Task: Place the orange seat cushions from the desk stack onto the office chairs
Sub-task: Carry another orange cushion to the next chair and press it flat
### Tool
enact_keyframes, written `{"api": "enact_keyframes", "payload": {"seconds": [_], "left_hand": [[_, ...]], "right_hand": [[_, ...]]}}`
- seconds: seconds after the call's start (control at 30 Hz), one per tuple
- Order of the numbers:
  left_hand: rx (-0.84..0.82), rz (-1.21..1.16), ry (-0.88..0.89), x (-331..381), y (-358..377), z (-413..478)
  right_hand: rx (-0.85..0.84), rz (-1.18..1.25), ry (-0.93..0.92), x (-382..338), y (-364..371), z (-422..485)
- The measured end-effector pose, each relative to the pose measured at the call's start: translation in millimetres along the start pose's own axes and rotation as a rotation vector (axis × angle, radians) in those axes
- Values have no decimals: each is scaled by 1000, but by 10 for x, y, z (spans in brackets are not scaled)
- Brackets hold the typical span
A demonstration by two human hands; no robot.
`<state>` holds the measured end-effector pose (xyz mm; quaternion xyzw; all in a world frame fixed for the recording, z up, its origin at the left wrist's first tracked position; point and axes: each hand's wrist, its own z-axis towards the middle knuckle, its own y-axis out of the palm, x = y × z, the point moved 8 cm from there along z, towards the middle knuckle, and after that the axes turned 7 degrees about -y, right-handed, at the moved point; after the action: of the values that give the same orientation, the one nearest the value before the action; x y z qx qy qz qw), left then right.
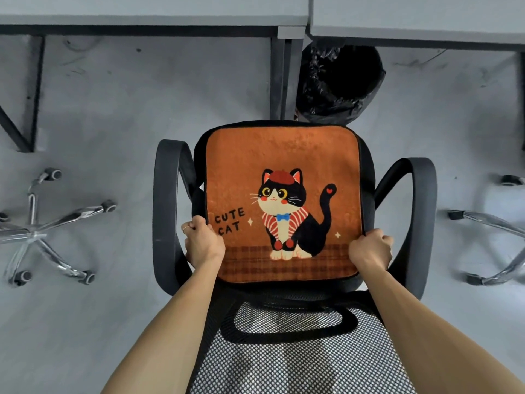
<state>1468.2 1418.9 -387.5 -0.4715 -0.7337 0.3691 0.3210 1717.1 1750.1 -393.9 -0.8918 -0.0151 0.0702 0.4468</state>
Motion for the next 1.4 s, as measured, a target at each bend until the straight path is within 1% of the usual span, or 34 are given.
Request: {"api": "enact_keyframes", "payload": {"seconds": [0.17,0.23,0.3,0.4,0.5,0.57,0.63,0.73,0.77,0.83,0.87,0.9,0.93,1.0,1.07,1.17,1.27,1.33,1.4], "left_hand": [[-21,11,-28,-2,10,40],[-23,36,-18,40,33,38],[16,64,85,206,23,17],[68,149,368,663,19,-46],[29,246,638,1177,98,-82],[22,273,768,1509,164,-14],[23,320,849,1810,239,150],[49,422,920,2141,403,383],[64,429,935,2203,418,425],[98,399,948,2234,463,519],[108,383,938,2208,462,589],[122,377,921,2167,445,670],[136,379,897,2115,425,766],[161,392,847,2025,355,898],[175,392,836,1996,336,918],[177,381,841,2021,324,890],[139,398,840,2031,336,878],[135,374,825,1947,343,778],[132,330,801,1756,394,611]], "right_hand": [[-38,-4,29,-39,0,-10],[-26,-12,13,-103,-25,-43],[1,-43,-113,-285,-67,-58],[2,-125,-374,-702,-105,-22],[25,-165,-561,-1184,-159,63],[31,-189,-677,-1535,-152,176],[24,-232,-792,-1898,-90,301],[21,-286,-939,-2354,94,477],[32,-283,-982,-2461,139,497],[111,-295,-1028,-2543,219,570],[162,-314,-1021,-2514,226,632],[200,-336,-976,-2428,202,725],[212,-348,-894,-2302,173,850],[187,-324,-697,-2000,65,1072],[153,-274,-598,-1815,-20,1162],[130,-276,-574,-1798,-41,1144],[92,-293,-530,-1807,-17,1148],[85,-249,-486,-1735,5,1091],[116,-156,-468,-1619,55,951]]}}
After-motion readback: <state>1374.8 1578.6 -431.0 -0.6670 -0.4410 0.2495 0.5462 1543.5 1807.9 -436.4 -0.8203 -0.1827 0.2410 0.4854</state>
